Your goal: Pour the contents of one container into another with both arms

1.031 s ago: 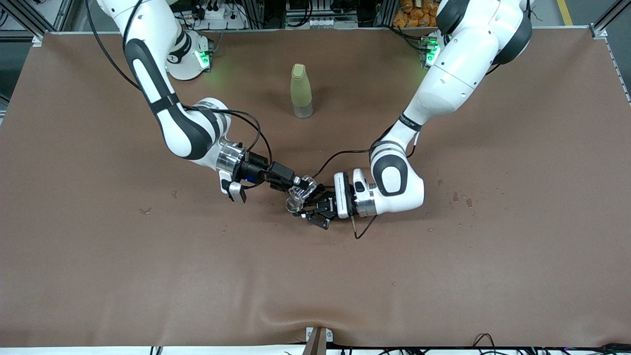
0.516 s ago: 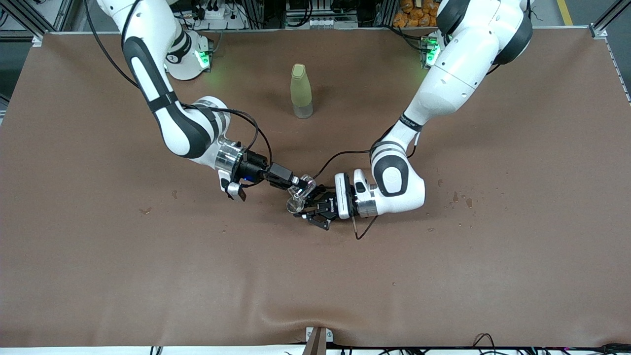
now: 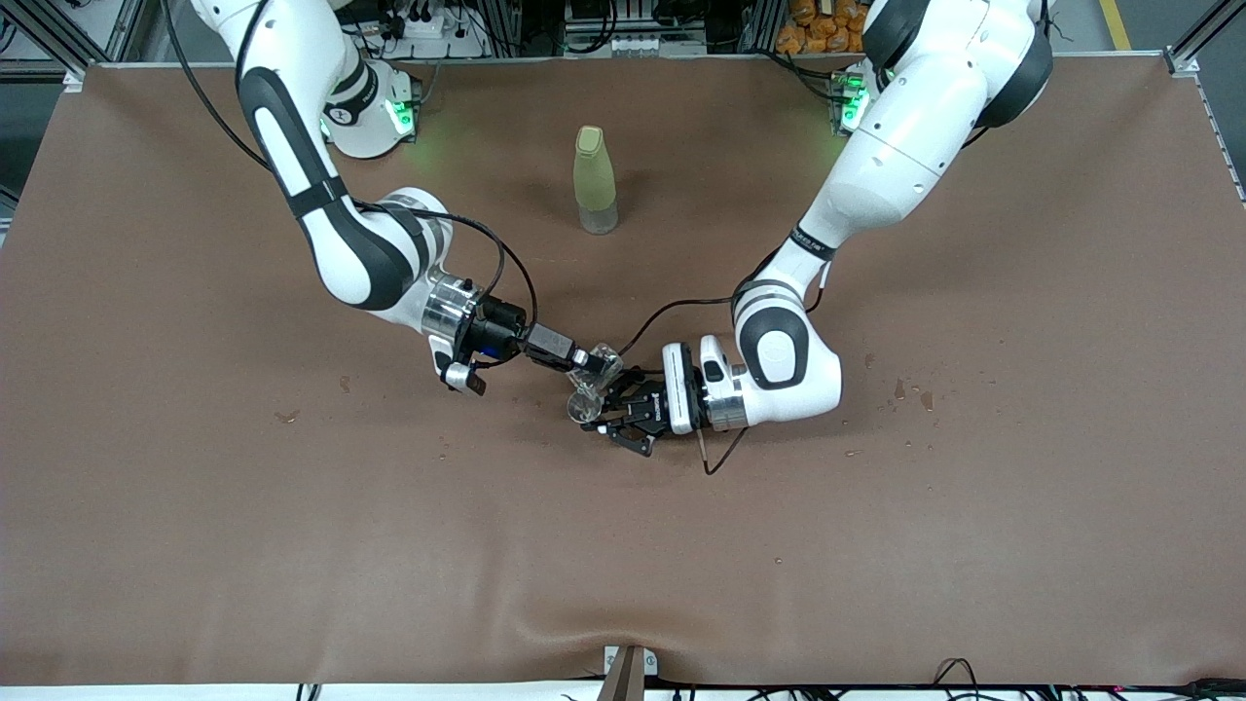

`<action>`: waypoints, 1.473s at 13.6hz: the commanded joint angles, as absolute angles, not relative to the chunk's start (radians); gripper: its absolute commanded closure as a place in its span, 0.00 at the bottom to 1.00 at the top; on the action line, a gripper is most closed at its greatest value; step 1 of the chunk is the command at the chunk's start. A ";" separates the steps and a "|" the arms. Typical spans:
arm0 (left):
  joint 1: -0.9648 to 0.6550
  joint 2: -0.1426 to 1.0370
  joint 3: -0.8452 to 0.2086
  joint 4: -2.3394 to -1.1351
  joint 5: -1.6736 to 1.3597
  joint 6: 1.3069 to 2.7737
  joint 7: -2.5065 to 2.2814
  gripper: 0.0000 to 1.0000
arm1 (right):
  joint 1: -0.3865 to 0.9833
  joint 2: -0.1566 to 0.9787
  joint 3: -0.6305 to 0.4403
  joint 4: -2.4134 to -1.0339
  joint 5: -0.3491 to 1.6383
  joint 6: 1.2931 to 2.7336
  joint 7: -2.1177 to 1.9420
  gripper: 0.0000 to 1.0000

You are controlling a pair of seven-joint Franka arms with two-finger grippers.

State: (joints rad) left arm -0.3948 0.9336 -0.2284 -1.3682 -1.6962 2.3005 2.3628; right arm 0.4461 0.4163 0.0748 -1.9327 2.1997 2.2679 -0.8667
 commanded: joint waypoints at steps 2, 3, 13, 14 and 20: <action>-0.403 0.925 -0.225 -1.365 -1.713 2.313 2.355 1.00 | 0.436 0.383 0.075 -1.957 2.227 2.266 -0.844 0.93; -0.405 0.925 -0.225 -1.365 -1.715 2.313 2.355 1.00 | 0.436 0.383 0.075 -1.956 2.227 2.264 -0.819 0.93; -0.413 0.925 -0.225 -1.365 -1.726 2.313 2.347 1.00 | 0.437 0.367 0.074 -1.956 2.227 2.266 -0.660 0.94; -0.413 0.925 -0.225 -1.365 -1.724 2.313 2.336 1.00 | 0.437 0.362 0.074 -1.957 2.227 2.266 -0.651 0.94; -0.413 0.923 -0.225 -1.365 -1.724 2.313 2.327 1.00 | 0.437 0.342 0.074 -1.960 2.227 2.266 -0.546 0.96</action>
State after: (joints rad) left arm -0.4051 0.9336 -0.2294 -1.3681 -1.6962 2.3005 2.3361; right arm 0.4407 0.3804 0.0722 -1.9327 2.2023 2.2659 -0.5710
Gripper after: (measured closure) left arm 0.797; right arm 0.502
